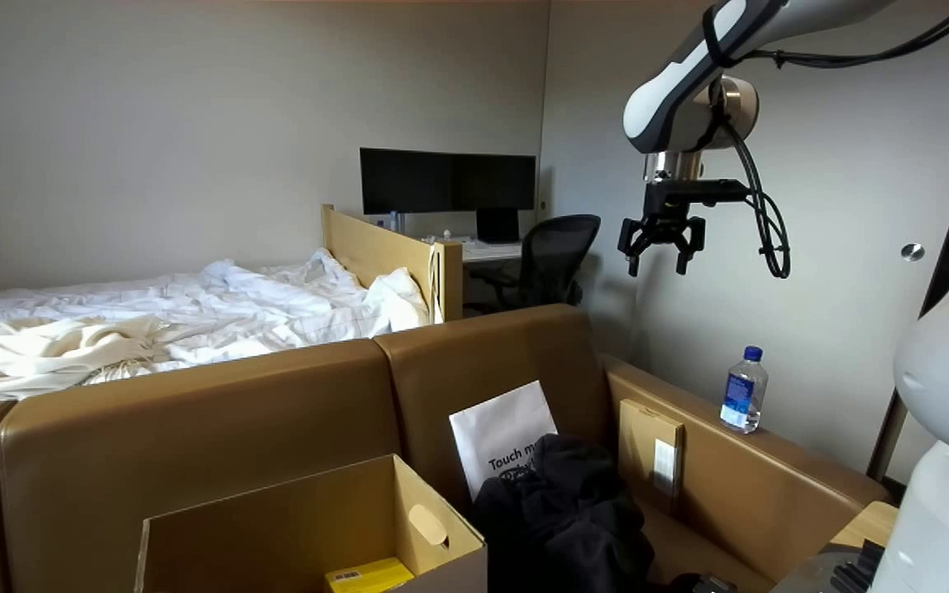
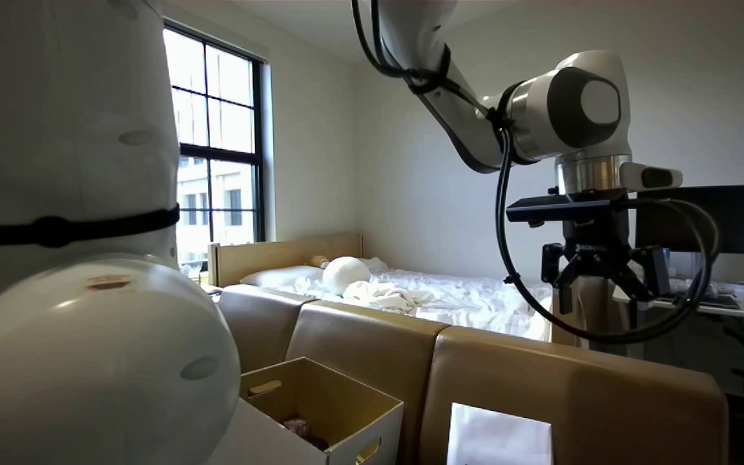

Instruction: Pick up the bottle and put it in the box

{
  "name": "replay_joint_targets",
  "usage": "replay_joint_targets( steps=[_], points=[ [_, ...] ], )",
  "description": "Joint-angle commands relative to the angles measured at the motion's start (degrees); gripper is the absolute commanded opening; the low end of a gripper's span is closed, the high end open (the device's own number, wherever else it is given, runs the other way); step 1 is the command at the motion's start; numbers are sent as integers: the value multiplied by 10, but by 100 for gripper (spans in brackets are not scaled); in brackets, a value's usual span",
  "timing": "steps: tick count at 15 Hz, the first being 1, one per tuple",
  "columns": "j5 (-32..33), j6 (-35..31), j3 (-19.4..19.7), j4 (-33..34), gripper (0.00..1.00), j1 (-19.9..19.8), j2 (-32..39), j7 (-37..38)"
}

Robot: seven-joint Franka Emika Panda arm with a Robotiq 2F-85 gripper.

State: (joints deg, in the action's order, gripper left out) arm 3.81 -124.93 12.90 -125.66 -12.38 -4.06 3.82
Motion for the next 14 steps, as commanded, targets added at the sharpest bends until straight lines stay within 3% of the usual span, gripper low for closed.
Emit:
replay_joint_targets(
  steps=[1, 3, 5, 14],
  points=[
    [0, 2, -2, 1, 100, -1, 0, 0],
    [22, -28, -5, 1, 100, -2, 12, 29],
    [4, -10, 7, 23, 100, -13, 55, 69],
    [-39, -70, 91, 61, 100, -80, 124, 170]
  ],
)
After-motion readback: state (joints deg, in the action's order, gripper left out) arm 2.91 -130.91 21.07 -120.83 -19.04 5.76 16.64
